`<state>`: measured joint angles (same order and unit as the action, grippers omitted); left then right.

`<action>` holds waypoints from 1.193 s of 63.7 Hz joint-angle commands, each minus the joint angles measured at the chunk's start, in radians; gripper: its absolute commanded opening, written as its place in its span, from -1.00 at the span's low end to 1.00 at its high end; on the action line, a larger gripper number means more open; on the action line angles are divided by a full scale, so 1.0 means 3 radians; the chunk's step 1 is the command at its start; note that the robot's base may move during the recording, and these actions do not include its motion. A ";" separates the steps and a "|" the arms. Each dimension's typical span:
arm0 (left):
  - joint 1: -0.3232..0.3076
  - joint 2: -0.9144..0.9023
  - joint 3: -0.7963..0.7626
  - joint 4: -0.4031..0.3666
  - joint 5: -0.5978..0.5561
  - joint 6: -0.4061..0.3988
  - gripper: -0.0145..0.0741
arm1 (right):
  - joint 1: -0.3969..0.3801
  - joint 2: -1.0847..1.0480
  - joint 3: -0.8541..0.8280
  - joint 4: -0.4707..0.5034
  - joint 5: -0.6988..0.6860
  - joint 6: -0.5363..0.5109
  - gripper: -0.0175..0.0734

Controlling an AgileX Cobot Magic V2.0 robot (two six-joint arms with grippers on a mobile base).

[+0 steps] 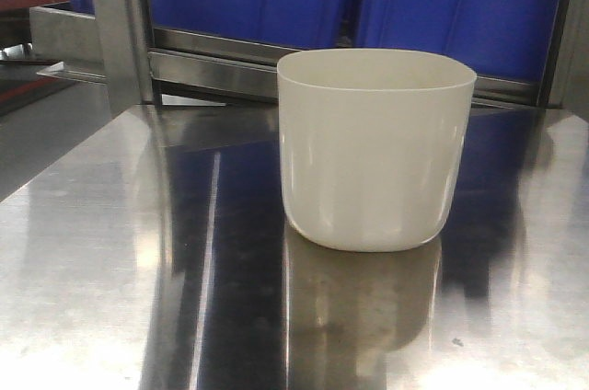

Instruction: Move white bin to right shelf second layer

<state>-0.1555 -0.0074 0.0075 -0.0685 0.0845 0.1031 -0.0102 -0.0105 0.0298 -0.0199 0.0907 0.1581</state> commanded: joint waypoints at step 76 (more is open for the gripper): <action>-0.0018 -0.0047 0.0123 -0.0018 -0.0282 -0.0012 -0.48 | -0.0014 -0.0064 -0.0054 -0.0034 -0.0661 -0.0008 -0.50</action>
<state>-0.1555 -0.0074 0.0075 -0.0685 0.0845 0.1031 -0.0102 -0.0105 0.0298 -0.0199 0.0360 0.1581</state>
